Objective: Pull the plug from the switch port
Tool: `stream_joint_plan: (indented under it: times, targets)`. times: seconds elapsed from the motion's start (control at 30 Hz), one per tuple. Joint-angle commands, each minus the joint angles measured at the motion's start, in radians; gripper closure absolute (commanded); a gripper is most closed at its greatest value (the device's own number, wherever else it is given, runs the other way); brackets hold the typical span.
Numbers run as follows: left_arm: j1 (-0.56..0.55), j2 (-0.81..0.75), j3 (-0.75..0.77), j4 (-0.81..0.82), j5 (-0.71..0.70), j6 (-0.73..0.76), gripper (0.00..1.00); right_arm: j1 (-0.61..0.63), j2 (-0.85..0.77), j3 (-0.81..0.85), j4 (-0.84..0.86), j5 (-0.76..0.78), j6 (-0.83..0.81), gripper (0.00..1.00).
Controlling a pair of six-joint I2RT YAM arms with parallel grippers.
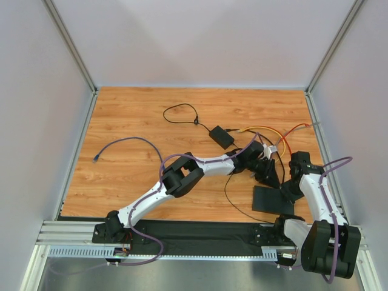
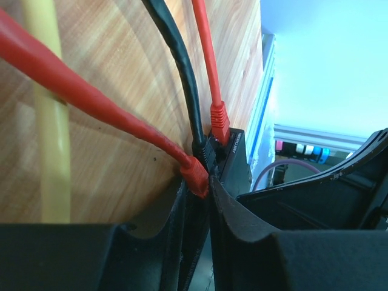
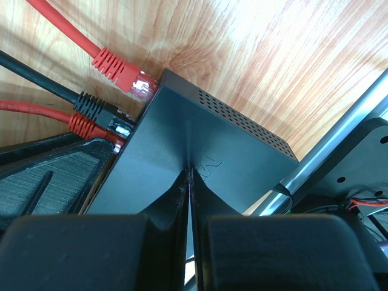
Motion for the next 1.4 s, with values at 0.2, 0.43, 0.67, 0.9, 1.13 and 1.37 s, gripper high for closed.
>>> stream_joint_plan:
  times: [0.2, 0.43, 0.67, 0.9, 1.13, 1.37]
  targets:
    - [-0.001, 0.026, 0.029, 0.039, 0.063, -0.092, 0.92, 0.004, 0.011, -0.001, 0.004, 0.025, -0.003, 0.97]
    - [0.011, -0.006, -0.028, 0.099, 0.015, -0.066, 1.0, 0.007, 0.005, -0.009, 0.013, 0.034, 0.008, 0.97]
    - [0.028, -0.065, -0.104, 0.182, -0.042, 0.02, 1.0, 0.007, 0.022, -0.015, 0.023, 0.032, 0.009, 0.97]
    - [0.048, -0.068, -0.137, 0.318, -0.046, -0.056, 1.0, 0.007, 0.023, -0.017, 0.026, 0.032, 0.009, 0.97]
    - [0.079, -0.069, -0.181, 0.382, -0.02, -0.181, 1.0, 0.005, 0.02, -0.007, 0.018, 0.034, 0.008, 0.97]
    - [0.083, -0.065, -0.135, 0.337, 0.007, -0.152, 1.0, 0.007, 0.028, -0.02, 0.027, 0.032, 0.008, 0.97]
